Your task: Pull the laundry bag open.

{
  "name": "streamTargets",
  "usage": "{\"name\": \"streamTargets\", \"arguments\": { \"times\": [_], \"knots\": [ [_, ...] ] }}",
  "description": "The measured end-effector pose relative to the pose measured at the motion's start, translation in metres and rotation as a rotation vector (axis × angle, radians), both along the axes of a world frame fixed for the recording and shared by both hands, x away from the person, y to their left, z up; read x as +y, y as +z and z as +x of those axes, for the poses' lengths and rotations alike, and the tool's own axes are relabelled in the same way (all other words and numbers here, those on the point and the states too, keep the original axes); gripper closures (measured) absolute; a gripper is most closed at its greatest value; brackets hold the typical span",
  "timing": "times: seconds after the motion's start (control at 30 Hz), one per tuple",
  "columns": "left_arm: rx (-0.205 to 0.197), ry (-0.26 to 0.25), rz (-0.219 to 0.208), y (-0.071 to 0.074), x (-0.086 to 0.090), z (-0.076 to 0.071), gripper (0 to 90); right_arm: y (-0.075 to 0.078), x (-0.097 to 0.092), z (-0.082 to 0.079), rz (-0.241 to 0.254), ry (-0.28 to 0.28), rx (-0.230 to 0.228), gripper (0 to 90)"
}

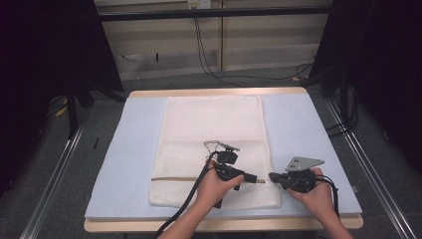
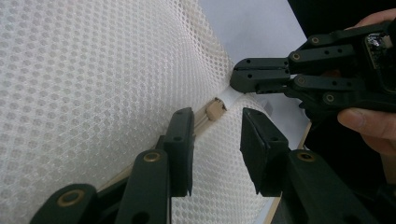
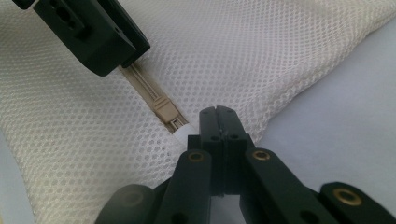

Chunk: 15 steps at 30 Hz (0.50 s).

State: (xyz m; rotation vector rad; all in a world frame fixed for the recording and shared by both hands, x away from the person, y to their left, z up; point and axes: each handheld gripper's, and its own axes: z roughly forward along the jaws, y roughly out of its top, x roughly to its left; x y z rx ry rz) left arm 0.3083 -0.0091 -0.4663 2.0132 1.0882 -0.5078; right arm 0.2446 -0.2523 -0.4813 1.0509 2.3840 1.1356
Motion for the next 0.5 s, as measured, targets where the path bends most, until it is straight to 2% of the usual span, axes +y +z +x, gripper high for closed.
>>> {"name": "streamTargets", "arguments": {
  "times": [0.07,0.13,0.2,0.27,0.3,0.33,0.37,0.5],
  "knots": [
    [0.008,-0.002,-0.008,-0.0010,-0.0013,0.0005,65.2,-0.0002,0.0002,0.0001,-0.003,0.000,-0.001,90.0],
    [0.004,-0.024,0.010,-0.0019,-0.0009,0.0015,65.4,-0.0003,0.0007,-0.0003,-0.004,-0.001,0.002,90.0],
    [0.017,-0.007,0.007,-0.0025,-0.0030,0.0002,66.7,-0.0004,0.0009,-0.0004,-0.005,-0.003,0.001,90.0],
    [0.010,-0.019,0.013,-0.0032,-0.0033,0.0004,67.2,-0.0006,0.0009,-0.0004,-0.004,-0.005,0.001,90.0],
    [0.020,0.002,-0.006,-0.0029,-0.0049,-0.0006,67.0,-0.0007,0.0008,-0.0004,-0.002,-0.005,0.003,90.0],
    [0.008,-0.014,0.001,-0.0031,-0.0041,0.0007,66.8,-0.0008,0.0006,-0.0003,0.001,-0.005,0.005,90.0],
    [0.018,-0.012,-0.010,-0.0034,-0.0053,0.0003,66.3,-0.0009,0.0006,-0.0003,0.002,-0.006,0.006,90.0],
    [0.013,-0.010,0.018,-0.0050,-0.0067,0.0004,64.2,-0.0009,0.0008,-0.0004,-0.001,-0.007,0.010,90.0]
  ]
}}
